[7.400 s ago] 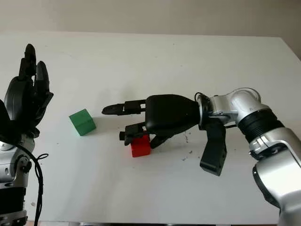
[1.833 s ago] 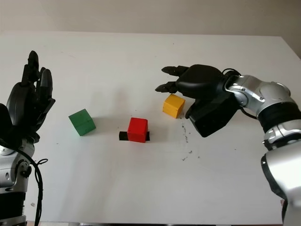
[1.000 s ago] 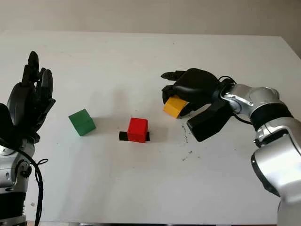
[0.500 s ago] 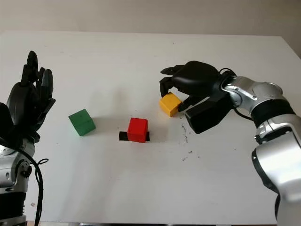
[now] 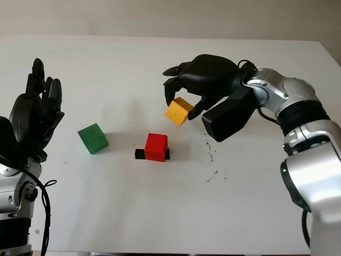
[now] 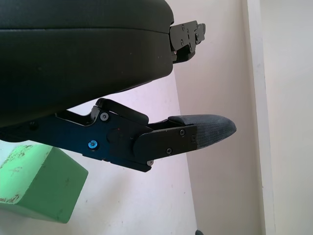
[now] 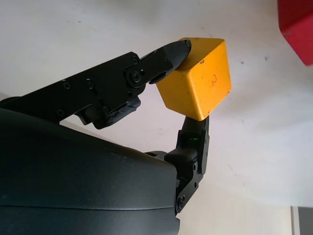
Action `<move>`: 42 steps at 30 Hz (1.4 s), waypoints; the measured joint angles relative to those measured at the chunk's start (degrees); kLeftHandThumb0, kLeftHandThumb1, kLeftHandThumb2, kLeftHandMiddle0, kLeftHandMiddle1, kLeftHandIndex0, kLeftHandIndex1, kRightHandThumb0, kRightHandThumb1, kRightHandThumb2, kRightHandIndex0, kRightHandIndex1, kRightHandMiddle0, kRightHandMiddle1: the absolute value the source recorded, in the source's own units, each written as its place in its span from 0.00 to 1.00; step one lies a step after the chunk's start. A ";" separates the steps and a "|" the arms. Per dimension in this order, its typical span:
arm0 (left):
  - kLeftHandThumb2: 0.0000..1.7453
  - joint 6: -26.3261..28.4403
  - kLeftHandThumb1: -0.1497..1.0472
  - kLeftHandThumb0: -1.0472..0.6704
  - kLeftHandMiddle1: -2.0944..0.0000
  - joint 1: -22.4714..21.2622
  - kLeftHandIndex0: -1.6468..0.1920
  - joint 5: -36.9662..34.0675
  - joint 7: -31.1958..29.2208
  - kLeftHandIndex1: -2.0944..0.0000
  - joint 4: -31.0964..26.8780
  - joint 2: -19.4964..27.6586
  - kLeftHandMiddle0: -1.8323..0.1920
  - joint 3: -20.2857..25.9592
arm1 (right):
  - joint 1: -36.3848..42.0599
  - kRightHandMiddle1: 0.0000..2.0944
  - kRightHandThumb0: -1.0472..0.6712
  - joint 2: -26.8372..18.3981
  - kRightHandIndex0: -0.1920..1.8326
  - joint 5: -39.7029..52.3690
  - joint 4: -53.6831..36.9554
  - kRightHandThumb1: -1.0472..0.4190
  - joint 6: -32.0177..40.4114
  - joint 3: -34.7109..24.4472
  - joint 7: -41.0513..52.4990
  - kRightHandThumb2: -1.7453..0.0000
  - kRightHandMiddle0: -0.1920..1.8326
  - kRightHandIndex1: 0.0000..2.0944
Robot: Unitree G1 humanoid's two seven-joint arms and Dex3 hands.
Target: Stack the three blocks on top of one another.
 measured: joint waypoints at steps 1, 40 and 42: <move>0.31 0.00 1.00 0.25 1.00 0.00 1.00 -0.02 0.01 1.00 0.00 0.00 1.00 0.01 | 0.02 0.49 0.38 0.13 0.23 1.30 0.00 0.07 -0.04 -0.79 1.19 0.97 0.36 0.02; 0.31 1.85 1.00 0.21 1.00 1.09 1.00 0.01 1.27 1.00 -2.03 -0.24 1.00 -0.02 | -2.84 0.60 0.37 1.81 0.22 -3.14 -17.43 0.08 -15.34 -2.70 8.57 0.97 0.32 0.02; 0.30 2.10 1.00 0.21 1.00 1.14 1.00 -0.08 1.31 1.00 -2.13 -0.31 1.00 -0.02 | -3.31 0.60 0.36 2.37 0.22 -3.15 -17.33 0.08 -15.46 -2.56 8.61 0.97 0.31 0.02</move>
